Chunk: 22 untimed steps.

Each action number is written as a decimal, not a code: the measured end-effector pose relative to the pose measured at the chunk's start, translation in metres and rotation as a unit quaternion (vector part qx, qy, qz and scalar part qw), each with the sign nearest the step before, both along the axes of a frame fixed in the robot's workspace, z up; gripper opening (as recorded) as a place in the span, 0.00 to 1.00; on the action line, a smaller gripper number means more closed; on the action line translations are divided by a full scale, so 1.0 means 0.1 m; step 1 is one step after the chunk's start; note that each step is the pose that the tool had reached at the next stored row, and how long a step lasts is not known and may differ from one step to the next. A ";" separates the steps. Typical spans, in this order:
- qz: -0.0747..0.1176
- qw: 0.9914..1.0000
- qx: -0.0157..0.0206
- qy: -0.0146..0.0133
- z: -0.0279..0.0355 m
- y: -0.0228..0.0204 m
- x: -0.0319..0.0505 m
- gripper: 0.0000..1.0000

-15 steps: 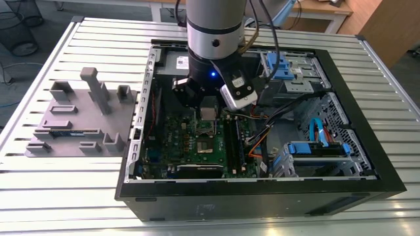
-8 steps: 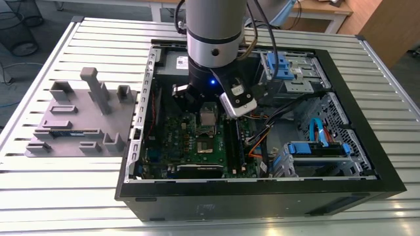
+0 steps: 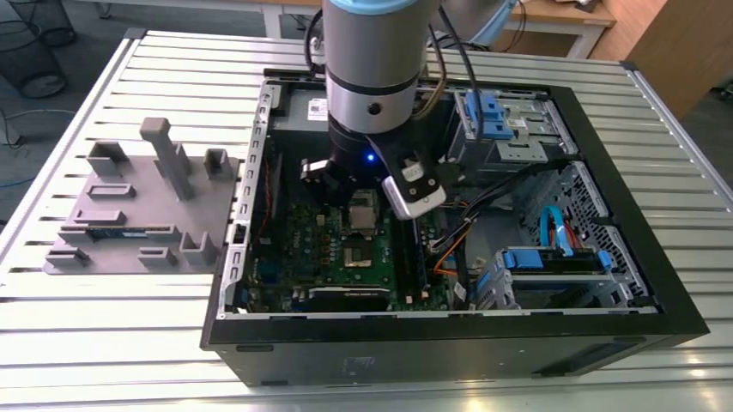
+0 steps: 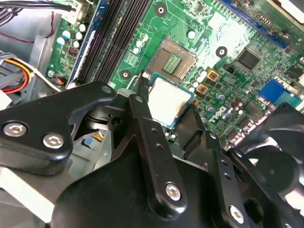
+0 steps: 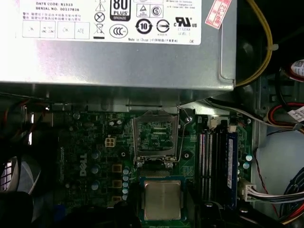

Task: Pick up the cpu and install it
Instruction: 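Place the cpu into insertion slot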

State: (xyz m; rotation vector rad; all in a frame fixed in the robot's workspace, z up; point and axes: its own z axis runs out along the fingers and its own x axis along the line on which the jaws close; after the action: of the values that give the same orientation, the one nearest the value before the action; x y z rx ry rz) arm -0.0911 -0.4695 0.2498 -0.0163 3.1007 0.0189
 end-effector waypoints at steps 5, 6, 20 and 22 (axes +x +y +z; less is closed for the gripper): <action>0.000 1.000 0.000 0.000 -0.071 -0.025 0.000 0.47; 0.000 1.000 0.000 0.000 -0.084 -0.032 0.000 0.47; 0.000 1.000 0.000 0.000 -0.266 -0.113 0.000 0.47; 0.000 1.000 0.000 0.000 -0.276 -0.115 0.000 0.47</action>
State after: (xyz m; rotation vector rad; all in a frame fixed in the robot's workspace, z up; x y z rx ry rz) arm -0.0911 -0.4810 0.2222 -0.0163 3.1007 0.0189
